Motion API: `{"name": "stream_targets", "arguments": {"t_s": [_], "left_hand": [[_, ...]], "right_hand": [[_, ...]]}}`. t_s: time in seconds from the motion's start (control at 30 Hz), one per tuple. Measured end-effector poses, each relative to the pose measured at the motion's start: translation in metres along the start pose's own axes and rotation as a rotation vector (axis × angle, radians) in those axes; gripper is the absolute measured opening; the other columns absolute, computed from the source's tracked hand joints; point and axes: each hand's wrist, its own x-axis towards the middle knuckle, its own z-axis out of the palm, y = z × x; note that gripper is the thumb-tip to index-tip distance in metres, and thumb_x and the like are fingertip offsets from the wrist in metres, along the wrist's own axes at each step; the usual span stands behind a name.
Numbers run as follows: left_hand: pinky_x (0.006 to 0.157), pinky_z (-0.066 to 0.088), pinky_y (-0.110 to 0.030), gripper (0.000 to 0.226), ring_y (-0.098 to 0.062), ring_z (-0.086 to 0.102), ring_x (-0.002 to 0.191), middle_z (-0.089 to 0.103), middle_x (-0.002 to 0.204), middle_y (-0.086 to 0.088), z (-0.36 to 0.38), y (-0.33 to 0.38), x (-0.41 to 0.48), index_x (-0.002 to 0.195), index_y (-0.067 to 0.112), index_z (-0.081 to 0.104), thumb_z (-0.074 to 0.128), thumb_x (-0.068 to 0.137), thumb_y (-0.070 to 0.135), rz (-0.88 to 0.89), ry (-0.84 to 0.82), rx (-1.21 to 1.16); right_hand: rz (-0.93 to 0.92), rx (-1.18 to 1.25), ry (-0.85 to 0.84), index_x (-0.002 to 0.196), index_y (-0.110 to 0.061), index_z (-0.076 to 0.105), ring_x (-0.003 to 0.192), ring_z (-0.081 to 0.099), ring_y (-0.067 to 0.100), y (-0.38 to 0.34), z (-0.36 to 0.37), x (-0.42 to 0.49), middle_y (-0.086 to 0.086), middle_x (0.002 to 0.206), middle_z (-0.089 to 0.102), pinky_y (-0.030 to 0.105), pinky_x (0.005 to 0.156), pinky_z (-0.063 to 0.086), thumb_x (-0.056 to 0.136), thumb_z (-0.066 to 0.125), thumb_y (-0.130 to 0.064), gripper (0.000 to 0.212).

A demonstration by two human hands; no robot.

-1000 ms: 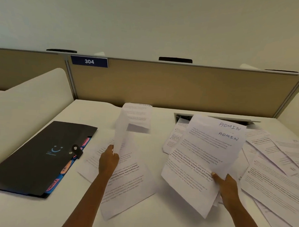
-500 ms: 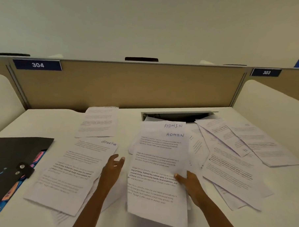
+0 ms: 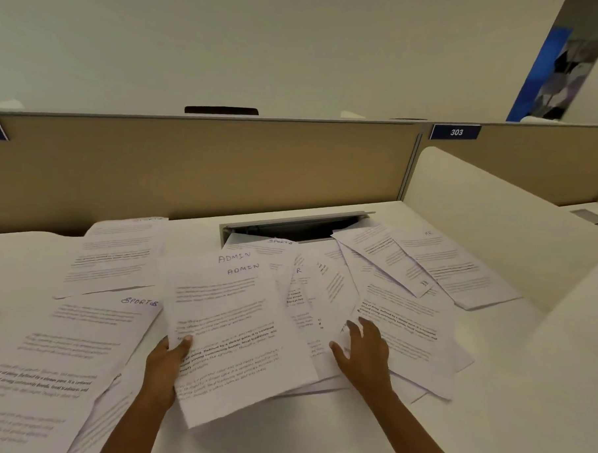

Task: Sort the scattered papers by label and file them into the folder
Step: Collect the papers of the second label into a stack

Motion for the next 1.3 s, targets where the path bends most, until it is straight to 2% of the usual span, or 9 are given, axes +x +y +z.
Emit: {"name": "stream_targets", "arguments": {"t_s": [0.1, 0.17, 0.3, 0.4, 0.57, 0.83, 0.93, 1.17, 1.3], "left_hand": [[0.045, 0.054, -0.024, 0.035, -0.025, 0.058, 0.077, 0.059, 0.11, -0.018, -0.005, 0.0, 0.004, 0.127, 0.003, 0.048, 0.048, 0.093, 0.011, -0.031, 0.011, -0.086], [0.045, 0.054, -0.024, 0.036, -0.025, 0.057, 0.078, 0.061, 0.106, -0.016, -0.006, 0.0, 0.004, 0.129, 0.005, 0.047, 0.047, 0.094, 0.012, -0.027, -0.009, -0.121], [0.042, 0.053, -0.025, 0.035, -0.026, 0.058, 0.079, 0.061, 0.092, -0.005, -0.006, 0.002, 0.003, 0.128, 0.009, 0.047, 0.047, 0.094, 0.014, -0.037, -0.04, -0.158], [0.044, 0.054, -0.026, 0.037, -0.025, 0.058, 0.082, 0.061, 0.094, -0.006, -0.01, 0.004, 0.003, 0.13, 0.01, 0.046, 0.047, 0.093, 0.014, -0.042, -0.038, -0.204], [0.049, 0.055, -0.024, 0.04, -0.022, 0.057, 0.087, 0.061, 0.105, -0.008, -0.027, 0.01, 0.004, 0.133, 0.01, 0.043, 0.045, 0.094, 0.017, -0.002, -0.023, -0.227], [0.049, 0.055, -0.023, 0.033, -0.02, 0.067, 0.074, 0.07, 0.086, 0.002, -0.049, 0.02, -0.002, 0.128, 0.013, 0.046, 0.042, 0.095, 0.017, 0.053, -0.024, -0.216], [0.053, 0.056, -0.023, 0.04, -0.021, 0.059, 0.087, 0.061, 0.11, -0.008, -0.059, 0.02, 0.005, 0.135, 0.013, 0.042, 0.041, 0.096, 0.019, 0.047, 0.001, -0.224], [0.062, 0.058, -0.032, 0.04, -0.032, 0.057, 0.102, 0.054, 0.127, -0.016, -0.078, 0.011, 0.021, 0.134, 0.01, 0.043, 0.045, 0.094, 0.017, -0.033, 0.025, -0.246], [0.062, 0.057, -0.032, 0.038, -0.032, 0.055, 0.103, 0.053, 0.13, -0.016, -0.082, 0.008, 0.021, 0.132, 0.011, 0.045, 0.045, 0.094, 0.016, -0.062, 0.024, -0.257]], "right_hand": [[0.113, -0.056, -0.265, 0.145, -0.017, 0.017, 0.144, -0.003, 0.029, 0.008, -0.002, 0.002, 0.011, 0.156, 0.001, 0.049, 0.114, 0.002, 0.066, 0.006, -0.086, 0.106], [0.026, -0.099, -0.28, 0.144, -0.017, 0.019, 0.143, -0.008, 0.028, 0.005, 0.006, 0.005, 0.01, 0.156, -0.002, 0.048, 0.114, -0.004, 0.033, -0.029, -0.089, 0.141], [0.005, -0.08, -0.32, 0.143, -0.01, 0.016, 0.144, -0.006, 0.029, -0.013, 0.019, 0.008, 0.011, 0.156, 0.002, 0.047, 0.114, -0.005, 0.022, -0.027, -0.089, 0.151], [-0.043, 0.052, -0.3, 0.138, -0.008, 0.027, 0.144, 0.004, 0.03, -0.026, 0.025, 0.007, 0.011, 0.154, 0.013, 0.036, 0.114, -0.002, 0.049, 0.004, -0.093, 0.125], [-0.056, 0.421, -0.084, 0.097, -0.012, 0.053, 0.088, 0.05, 0.011, -0.045, 0.029, -0.002, -0.002, 0.093, 0.054, 0.016, 0.077, 0.037, 0.096, 0.041, -0.019, 0.014], [-0.218, 0.596, -0.27, 0.086, -0.015, 0.049, 0.069, 0.046, 0.003, -0.107, 0.031, -0.024, -0.011, 0.078, 0.051, 0.011, 0.064, 0.034, 0.096, 0.04, -0.015, 0.013], [-0.261, 0.623, -0.309, 0.094, -0.007, 0.057, 0.073, 0.048, 0.008, -0.122, 0.037, -0.026, -0.008, 0.084, 0.055, 0.014, 0.064, 0.034, 0.094, 0.041, -0.014, 0.017], [0.195, 0.768, -0.218, 0.074, -0.012, 0.052, 0.071, 0.05, 0.011, -0.097, 0.033, 0.001, -0.001, 0.075, 0.055, 0.011, 0.058, 0.036, 0.09, 0.05, -0.013, 0.016], [0.075, 0.511, -0.2, 0.089, -0.003, 0.06, 0.081, 0.052, 0.017, -0.072, 0.03, 0.014, 0.007, 0.088, 0.058, 0.019, 0.067, 0.038, 0.092, 0.048, -0.015, 0.017]]}}
